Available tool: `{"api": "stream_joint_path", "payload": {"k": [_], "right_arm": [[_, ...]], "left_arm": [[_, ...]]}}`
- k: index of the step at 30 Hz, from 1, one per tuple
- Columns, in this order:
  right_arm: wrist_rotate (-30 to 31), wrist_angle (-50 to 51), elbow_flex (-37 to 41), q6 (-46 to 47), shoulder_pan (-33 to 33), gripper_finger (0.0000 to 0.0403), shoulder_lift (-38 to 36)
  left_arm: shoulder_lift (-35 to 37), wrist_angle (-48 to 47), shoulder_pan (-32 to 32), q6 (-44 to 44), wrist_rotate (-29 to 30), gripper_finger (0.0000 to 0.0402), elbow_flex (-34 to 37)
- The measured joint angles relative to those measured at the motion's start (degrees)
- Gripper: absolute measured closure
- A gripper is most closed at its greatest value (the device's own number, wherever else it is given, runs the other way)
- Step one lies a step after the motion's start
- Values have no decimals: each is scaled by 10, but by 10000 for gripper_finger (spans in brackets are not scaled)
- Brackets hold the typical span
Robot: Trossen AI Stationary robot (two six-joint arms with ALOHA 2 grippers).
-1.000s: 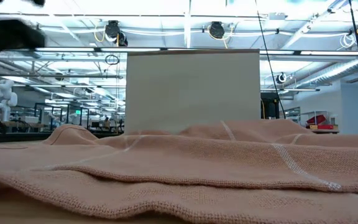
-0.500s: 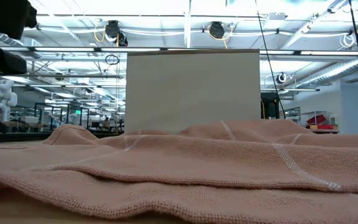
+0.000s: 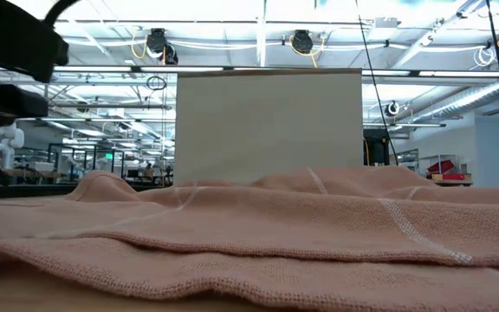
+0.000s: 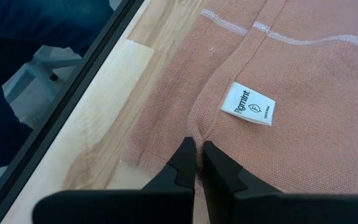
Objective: Fold towel
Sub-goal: Fold the brown towel with white checkered lines
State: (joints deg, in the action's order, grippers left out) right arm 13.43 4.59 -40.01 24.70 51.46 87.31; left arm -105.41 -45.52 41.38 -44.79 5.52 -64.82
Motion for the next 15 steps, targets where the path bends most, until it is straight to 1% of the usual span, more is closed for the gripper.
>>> {"api": "stream_joint_path", "payload": {"k": [15], "right_arm": [[0, 5, 0, 1, 0, 399, 0]], "left_arm": [[7, -7, -6, 18, -21, 234, 1]]}}
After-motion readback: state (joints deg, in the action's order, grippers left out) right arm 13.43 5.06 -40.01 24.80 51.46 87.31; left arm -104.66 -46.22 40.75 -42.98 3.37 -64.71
